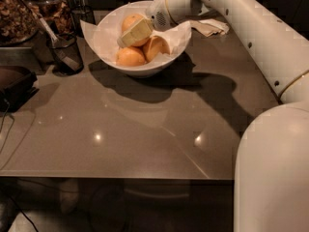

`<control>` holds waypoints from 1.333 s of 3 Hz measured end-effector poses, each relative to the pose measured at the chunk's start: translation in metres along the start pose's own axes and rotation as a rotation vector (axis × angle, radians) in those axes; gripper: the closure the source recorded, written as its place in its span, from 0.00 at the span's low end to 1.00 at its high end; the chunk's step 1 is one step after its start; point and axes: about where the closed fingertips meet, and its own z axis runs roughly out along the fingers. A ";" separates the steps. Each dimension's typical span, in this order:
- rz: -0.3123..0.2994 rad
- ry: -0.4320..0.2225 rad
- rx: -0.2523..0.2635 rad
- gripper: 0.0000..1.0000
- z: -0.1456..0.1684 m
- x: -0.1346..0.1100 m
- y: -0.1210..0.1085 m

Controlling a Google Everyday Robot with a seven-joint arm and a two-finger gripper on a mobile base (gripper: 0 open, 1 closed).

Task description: Pick orange from white bowl

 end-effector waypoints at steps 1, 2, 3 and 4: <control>0.003 0.002 -0.006 0.00 0.002 0.002 0.001; 0.000 -0.017 -0.021 0.19 0.004 0.002 0.004; 0.000 -0.017 -0.021 0.42 0.004 0.002 0.004; 0.000 -0.017 -0.021 0.65 0.004 0.002 0.004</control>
Offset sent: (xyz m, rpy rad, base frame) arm -0.0042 0.0003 -0.0026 0.0434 -0.0082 0.0292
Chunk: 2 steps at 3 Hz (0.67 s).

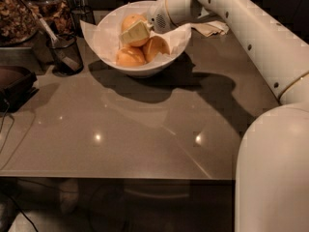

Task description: Pick orange from white bowl

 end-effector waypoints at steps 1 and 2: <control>0.000 0.000 0.000 0.89 0.000 0.000 0.000; -0.019 -0.083 -0.026 1.00 -0.004 -0.014 0.005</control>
Offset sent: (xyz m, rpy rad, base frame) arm -0.0122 0.0031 0.0403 0.1857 -0.0935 0.0799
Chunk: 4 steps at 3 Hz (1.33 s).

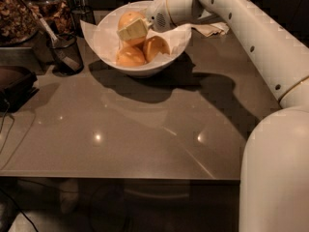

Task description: Pick orange from white bowl

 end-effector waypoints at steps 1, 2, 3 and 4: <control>-0.002 -0.090 -0.031 1.00 -0.008 -0.011 0.008; -0.012 -0.133 -0.076 1.00 -0.017 -0.014 0.019; -0.013 -0.134 -0.078 1.00 -0.017 -0.014 0.020; 0.009 -0.137 -0.078 1.00 -0.019 -0.019 0.030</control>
Offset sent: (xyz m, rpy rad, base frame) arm -0.0391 -0.0142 0.0269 0.1748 -0.0343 0.1345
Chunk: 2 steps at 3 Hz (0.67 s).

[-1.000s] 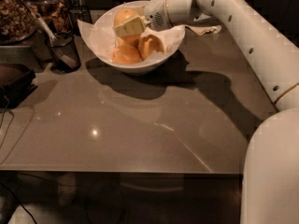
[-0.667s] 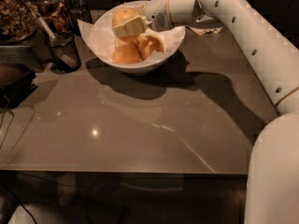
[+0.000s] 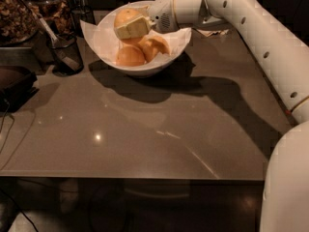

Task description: Pick orange from white bowl

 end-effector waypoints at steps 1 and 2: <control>0.086 -0.054 0.051 1.00 -0.014 0.002 0.044; 0.092 -0.047 0.044 1.00 -0.010 0.007 0.047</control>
Offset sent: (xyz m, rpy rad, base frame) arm -0.0754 -0.0080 -0.0070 0.1076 0.0924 -0.1213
